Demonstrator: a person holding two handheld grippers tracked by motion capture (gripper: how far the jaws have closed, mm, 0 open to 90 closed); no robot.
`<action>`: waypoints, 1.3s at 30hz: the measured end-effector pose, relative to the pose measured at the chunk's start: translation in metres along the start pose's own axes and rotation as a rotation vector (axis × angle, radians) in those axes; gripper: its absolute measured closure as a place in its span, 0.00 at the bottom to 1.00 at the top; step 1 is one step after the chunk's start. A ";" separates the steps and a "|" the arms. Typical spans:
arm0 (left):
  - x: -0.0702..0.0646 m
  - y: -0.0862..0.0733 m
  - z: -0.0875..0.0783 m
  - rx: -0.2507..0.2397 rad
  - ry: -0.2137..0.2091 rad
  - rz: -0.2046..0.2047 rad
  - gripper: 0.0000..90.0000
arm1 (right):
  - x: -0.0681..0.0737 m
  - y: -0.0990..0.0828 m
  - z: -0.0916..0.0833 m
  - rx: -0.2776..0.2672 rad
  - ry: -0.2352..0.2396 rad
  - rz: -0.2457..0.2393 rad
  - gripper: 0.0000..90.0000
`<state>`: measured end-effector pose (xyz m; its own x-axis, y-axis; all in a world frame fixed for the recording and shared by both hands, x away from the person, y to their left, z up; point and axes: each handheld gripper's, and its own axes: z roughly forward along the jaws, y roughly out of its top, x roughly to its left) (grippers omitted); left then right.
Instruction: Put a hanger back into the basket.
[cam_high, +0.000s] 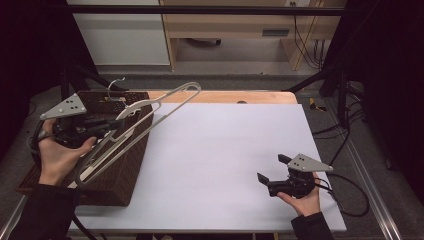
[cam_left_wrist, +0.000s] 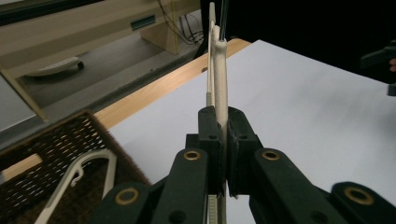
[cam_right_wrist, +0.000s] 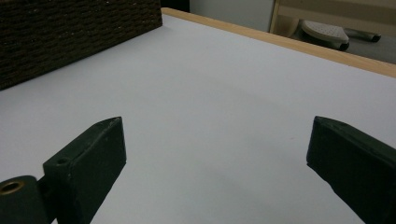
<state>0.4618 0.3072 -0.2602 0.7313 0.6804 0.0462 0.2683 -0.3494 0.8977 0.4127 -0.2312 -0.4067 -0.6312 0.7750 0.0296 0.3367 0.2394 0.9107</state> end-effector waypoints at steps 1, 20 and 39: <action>0.008 -0.002 -0.002 0.011 0.016 -0.002 0.96 | 0.000 0.000 0.000 0.001 0.002 -0.002 0.05; 0.086 -0.045 -0.031 0.059 0.149 -0.117 0.96 | 0.000 -0.001 0.003 0.011 -0.002 -0.005 0.05; 0.115 -0.082 -0.049 0.094 0.200 -0.188 0.96 | 0.001 -0.001 0.003 0.015 -0.001 -0.009 0.06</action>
<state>0.4937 0.4454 -0.3068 0.5276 0.8492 -0.0229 0.4512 -0.2573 0.8546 0.4142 -0.2288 -0.4089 -0.6334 0.7735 0.0214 0.3416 0.2547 0.9047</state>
